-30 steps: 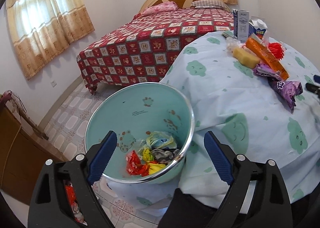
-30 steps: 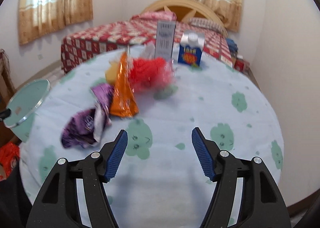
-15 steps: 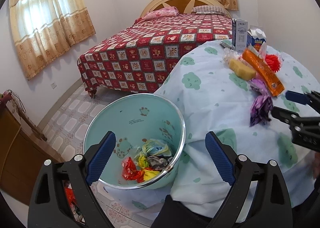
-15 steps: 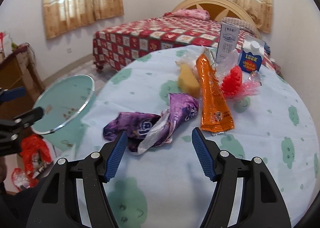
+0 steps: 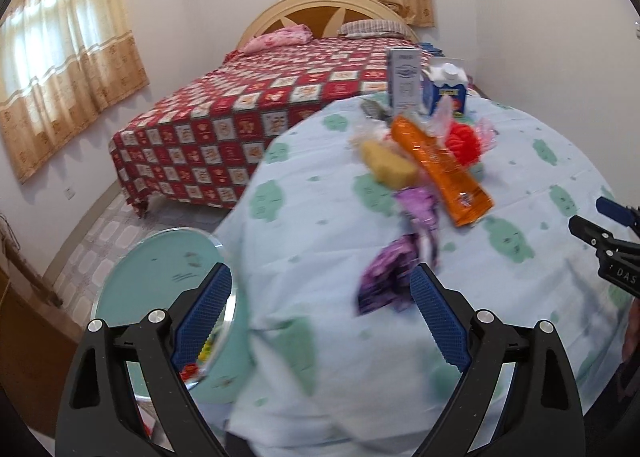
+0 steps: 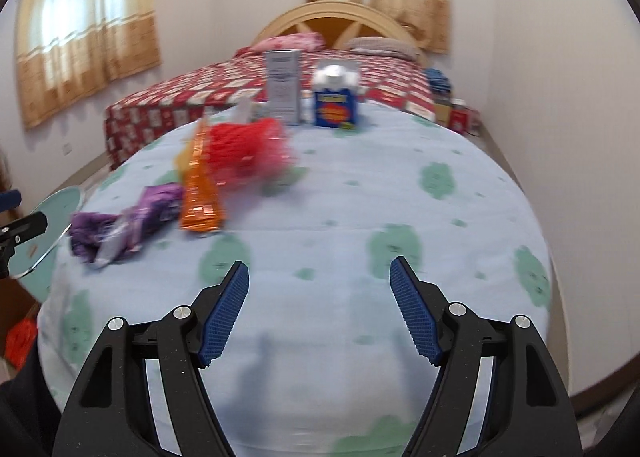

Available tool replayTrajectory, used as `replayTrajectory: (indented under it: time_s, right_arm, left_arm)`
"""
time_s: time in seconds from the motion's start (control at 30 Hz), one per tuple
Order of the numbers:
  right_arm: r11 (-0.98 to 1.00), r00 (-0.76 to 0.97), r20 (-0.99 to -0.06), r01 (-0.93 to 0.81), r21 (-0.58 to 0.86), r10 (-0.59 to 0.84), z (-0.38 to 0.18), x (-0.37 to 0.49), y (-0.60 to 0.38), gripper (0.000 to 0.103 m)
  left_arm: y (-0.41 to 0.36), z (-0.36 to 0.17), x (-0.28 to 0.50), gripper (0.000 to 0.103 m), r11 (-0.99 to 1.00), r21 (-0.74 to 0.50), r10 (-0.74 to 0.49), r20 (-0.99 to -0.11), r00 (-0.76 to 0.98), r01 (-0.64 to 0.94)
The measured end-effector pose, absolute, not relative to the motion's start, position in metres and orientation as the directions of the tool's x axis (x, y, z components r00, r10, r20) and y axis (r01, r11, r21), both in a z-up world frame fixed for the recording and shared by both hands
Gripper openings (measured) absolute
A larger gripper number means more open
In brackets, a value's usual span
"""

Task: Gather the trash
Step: 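Grasp the purple wrapper with the left gripper while the right gripper grasps the orange tube wrapper, then carry the purple and orange wrappers over the teal bucket and release both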

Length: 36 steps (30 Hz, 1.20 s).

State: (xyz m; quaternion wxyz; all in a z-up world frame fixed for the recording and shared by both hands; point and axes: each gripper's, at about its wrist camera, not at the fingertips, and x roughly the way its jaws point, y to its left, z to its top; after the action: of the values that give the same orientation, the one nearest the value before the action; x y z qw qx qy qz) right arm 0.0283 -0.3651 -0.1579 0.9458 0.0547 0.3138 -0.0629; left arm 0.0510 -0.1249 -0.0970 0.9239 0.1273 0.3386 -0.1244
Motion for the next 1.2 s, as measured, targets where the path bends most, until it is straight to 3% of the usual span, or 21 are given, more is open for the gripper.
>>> replayTrajectory:
  time_s: [0.1, 0.17, 0.23, 0.27, 0.33, 0.47, 0.53, 0.87, 0.9, 0.93, 1.0, 1.1, 1.2]
  right_arm:
    - [0.984, 0.799, -0.597, 0.153, 0.086, -0.072, -0.160, 0.027, -0.374, 0.072]
    - [0.985, 0.803, -0.593, 0.146, 0.092, -0.063, -0.159, 0.027, -0.375, 0.072]
    - [0.987, 0.808, -0.587, 0.128, 0.100, -0.045, -0.158, 0.030, -0.372, 0.072]
    - [0.988, 0.811, -0.584, 0.113, 0.104, -0.031, -0.156, 0.033, -0.369, 0.072]
    - [0.990, 0.816, -0.577, 0.092, 0.103, -0.015, -0.151, 0.039, -0.362, 0.072]
    - [0.994, 0.815, -0.579, 0.044, 0.103, 0.024, -0.140, 0.064, -0.346, 0.067]
    - [0.994, 0.801, -0.597, 0.027, 0.105, 0.041, -0.140, 0.079, -0.339, 0.060]
    - [0.986, 0.669, -0.729, -0.043, 0.161, 0.148, -0.157, 0.132, -0.318, 0.050]
    - [0.985, 0.657, -0.738, -0.053, 0.162, 0.156, -0.160, 0.134, -0.315, 0.043]
    - [0.985, 0.646, -0.745, -0.069, 0.159, 0.165, -0.161, 0.135, -0.312, 0.028]
    - [0.987, 0.645, -0.747, -0.094, 0.132, 0.162, -0.161, 0.131, -0.305, 0.013]
    - [0.987, 0.671, -0.724, -0.127, 0.097, 0.157, -0.157, 0.119, -0.294, 0.005]
    - [0.989, 0.702, -0.698, -0.135, 0.062, 0.140, -0.151, 0.109, -0.284, 0.004]
  left_arm:
    - [-0.143, -0.108, 0.060, 0.087, 0.928, 0.164, -0.143, -0.672, 0.727, 0.334]
    - [-0.150, -0.118, 0.068, 0.069, 0.924, 0.150, -0.150, -0.703, 0.695, 0.352]
    - [-0.150, -0.125, 0.073, 0.039, 0.917, 0.124, -0.172, -0.733, 0.658, 0.378]
    - [-0.149, -0.127, 0.075, 0.028, 0.914, 0.117, -0.179, -0.742, 0.646, 0.388]
    - [-0.147, -0.128, 0.075, 0.019, 0.910, 0.116, -0.183, -0.747, 0.639, 0.397]
    - [-0.137, -0.116, 0.067, 0.016, 0.898, 0.146, -0.188, -0.723, 0.664, 0.414]
    - [-0.127, -0.109, 0.064, 0.016, 0.901, 0.159, -0.180, -0.709, 0.681, 0.404]
    - [-0.062, -0.089, 0.064, 0.016, 0.930, 0.152, -0.147, -0.679, 0.719, 0.334]
    - [-0.058, -0.089, 0.063, 0.016, 0.931, 0.151, -0.146, -0.679, 0.720, 0.332]
    - [-0.054, -0.089, 0.062, 0.016, 0.933, 0.150, -0.144, -0.678, 0.721, 0.327]
    - [-0.043, -0.090, 0.060, 0.016, 0.937, 0.146, -0.138, -0.679, 0.721, 0.316]
    - [-0.027, -0.090, 0.057, 0.016, 0.944, 0.146, -0.122, -0.676, 0.726, 0.295]
    - [-0.011, -0.087, 0.052, 0.016, 0.951, 0.148, -0.107, -0.668, 0.736, 0.272]
